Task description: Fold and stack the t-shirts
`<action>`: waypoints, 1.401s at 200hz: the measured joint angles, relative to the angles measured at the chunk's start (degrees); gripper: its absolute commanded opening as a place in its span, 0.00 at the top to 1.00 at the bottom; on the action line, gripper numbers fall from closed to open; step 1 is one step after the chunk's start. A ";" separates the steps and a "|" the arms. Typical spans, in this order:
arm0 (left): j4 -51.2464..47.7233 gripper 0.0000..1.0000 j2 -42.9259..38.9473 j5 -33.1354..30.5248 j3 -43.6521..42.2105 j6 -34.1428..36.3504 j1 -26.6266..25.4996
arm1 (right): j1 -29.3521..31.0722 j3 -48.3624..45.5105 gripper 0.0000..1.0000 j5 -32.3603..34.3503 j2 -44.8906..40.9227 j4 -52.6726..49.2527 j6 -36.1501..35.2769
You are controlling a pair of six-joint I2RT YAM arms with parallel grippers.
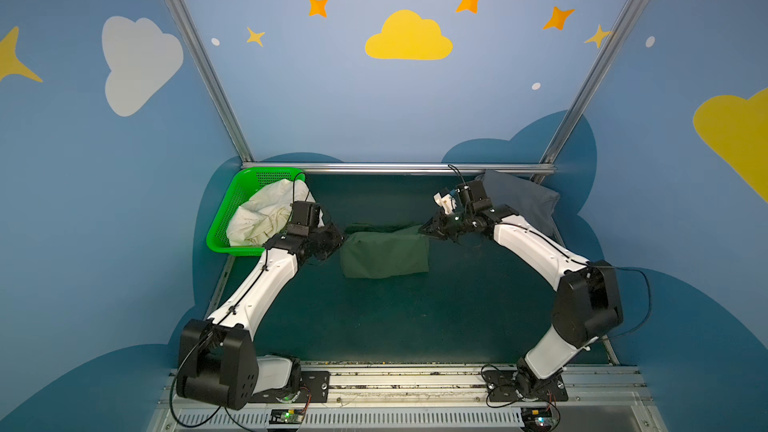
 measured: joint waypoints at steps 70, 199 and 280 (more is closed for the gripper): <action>0.42 0.97 14.69 0.76 11.06 0.07 1.99 | -3.17 14.99 1.00 -4.33 13.09 -2.86 -0.98; -1.01 0.17 39.39 3.02 35.36 0.85 4.63 | -6.88 41.79 0.38 -5.35 35.04 -10.54 -1.88; -0.98 0.00 44.02 -4.44 39.65 7.37 7.08 | -10.16 42.03 0.10 3.02 36.76 -12.46 -6.69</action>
